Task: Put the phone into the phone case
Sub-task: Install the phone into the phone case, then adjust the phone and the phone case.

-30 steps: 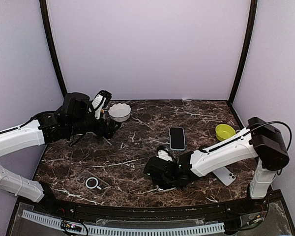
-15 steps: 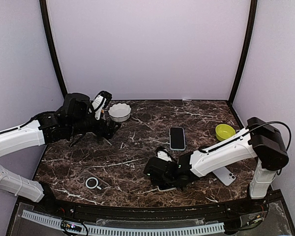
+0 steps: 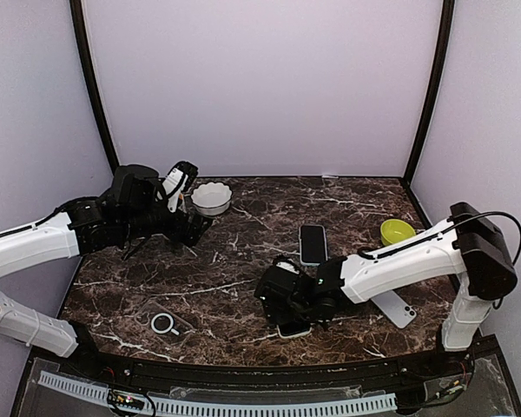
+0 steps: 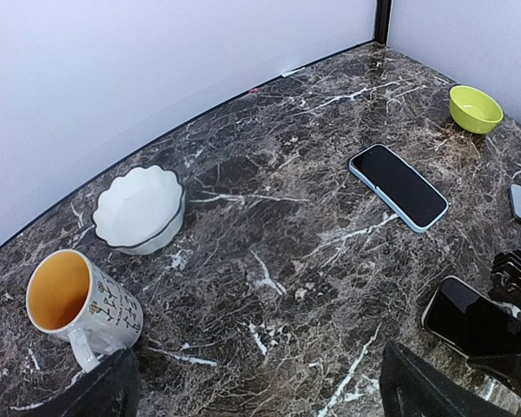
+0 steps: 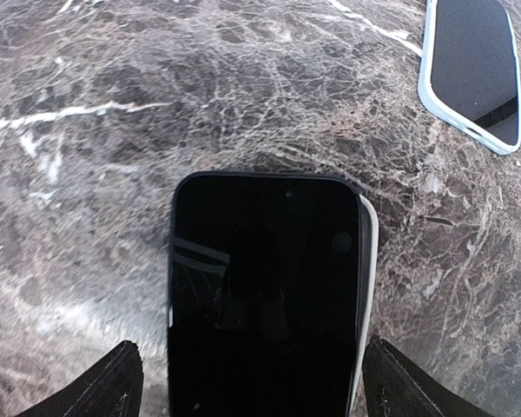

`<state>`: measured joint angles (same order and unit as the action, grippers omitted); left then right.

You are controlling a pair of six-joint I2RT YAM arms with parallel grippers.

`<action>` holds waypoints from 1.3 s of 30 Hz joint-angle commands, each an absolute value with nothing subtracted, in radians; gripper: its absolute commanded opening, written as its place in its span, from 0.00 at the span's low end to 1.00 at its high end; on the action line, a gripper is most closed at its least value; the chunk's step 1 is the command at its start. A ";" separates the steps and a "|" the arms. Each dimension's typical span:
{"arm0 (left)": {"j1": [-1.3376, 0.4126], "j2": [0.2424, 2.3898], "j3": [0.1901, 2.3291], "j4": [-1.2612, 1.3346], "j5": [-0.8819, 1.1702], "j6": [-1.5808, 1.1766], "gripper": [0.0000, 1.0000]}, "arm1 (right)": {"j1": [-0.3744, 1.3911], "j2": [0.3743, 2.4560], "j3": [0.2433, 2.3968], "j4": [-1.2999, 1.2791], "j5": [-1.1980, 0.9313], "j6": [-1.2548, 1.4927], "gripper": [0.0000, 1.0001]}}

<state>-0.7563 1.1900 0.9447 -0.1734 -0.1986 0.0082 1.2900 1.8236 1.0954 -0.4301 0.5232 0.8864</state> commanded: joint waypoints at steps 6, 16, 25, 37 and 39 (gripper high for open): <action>-0.752 1.180 0.929 -0.161 -0.205 0.026 0.99 | 1.180 1.727 1.142 -0.529 0.365 0.804 0.83; -0.779 1.363 1.025 -0.301 0.151 0.046 0.74 | 1.043 1.679 1.001 -0.297 0.113 0.766 0.68; -0.901 1.733 1.139 -0.255 0.375 -0.468 0.33 | 0.911 1.601 0.858 -0.130 -0.062 0.687 0.61; -0.913 1.924 1.144 -0.041 0.393 -0.753 0.38 | 0.876 1.615 0.762 -0.006 -0.177 0.677 0.53; -0.914 1.952 1.154 -0.052 0.396 -0.749 0.38 | 0.876 1.608 0.737 0.008 -0.185 0.706 0.51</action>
<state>-0.9100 1.9053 1.1290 -0.0734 0.3714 -0.6991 0.8822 1.6165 0.7792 -0.0673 -0.1402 0.6735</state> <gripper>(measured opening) 0.378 0.522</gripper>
